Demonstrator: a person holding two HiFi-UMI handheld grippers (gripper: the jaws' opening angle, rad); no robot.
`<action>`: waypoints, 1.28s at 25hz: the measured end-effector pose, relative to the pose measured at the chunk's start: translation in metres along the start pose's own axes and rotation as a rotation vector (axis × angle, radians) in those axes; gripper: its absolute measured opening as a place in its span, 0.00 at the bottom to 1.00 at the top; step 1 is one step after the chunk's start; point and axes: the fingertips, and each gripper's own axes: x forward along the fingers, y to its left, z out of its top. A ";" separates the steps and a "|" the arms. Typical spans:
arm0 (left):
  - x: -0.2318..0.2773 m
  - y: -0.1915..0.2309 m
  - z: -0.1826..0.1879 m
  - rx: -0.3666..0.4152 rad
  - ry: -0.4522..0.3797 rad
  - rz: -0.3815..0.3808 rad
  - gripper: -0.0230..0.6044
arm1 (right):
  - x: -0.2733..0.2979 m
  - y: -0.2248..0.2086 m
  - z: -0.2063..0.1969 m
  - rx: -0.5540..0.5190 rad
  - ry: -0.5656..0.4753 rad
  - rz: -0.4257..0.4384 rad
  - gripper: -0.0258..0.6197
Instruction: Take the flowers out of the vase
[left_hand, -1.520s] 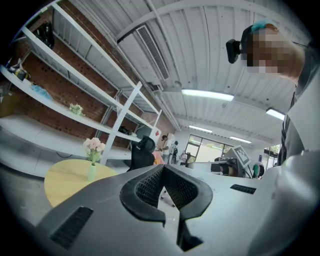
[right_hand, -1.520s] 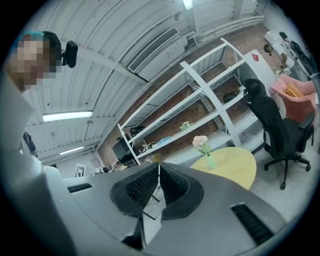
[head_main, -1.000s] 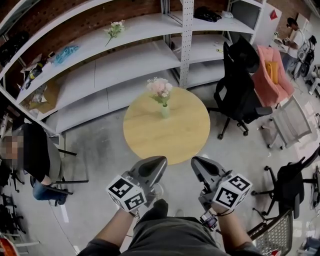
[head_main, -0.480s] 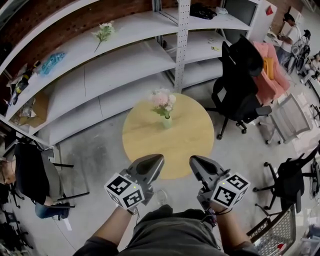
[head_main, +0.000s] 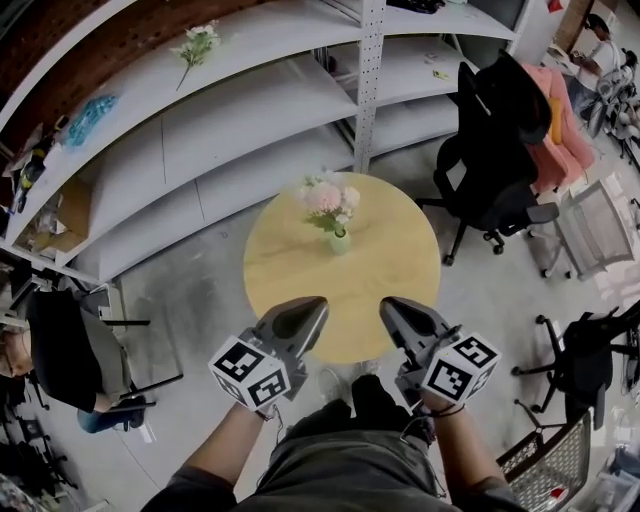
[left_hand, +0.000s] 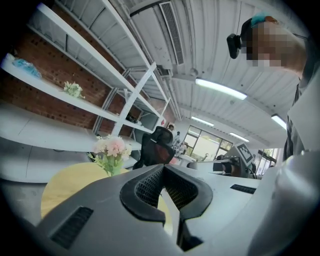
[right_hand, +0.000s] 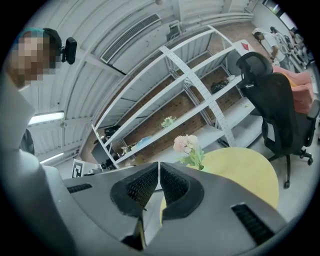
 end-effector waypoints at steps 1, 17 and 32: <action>0.006 0.007 -0.002 -0.003 0.007 0.012 0.05 | 0.007 -0.008 0.002 -0.007 0.007 0.005 0.07; 0.097 0.091 -0.032 -0.111 0.080 0.199 0.05 | 0.148 -0.151 -0.037 -0.315 0.247 0.090 0.33; 0.086 0.118 -0.082 -0.219 0.155 0.268 0.05 | 0.221 -0.175 -0.067 -0.507 0.296 0.124 0.38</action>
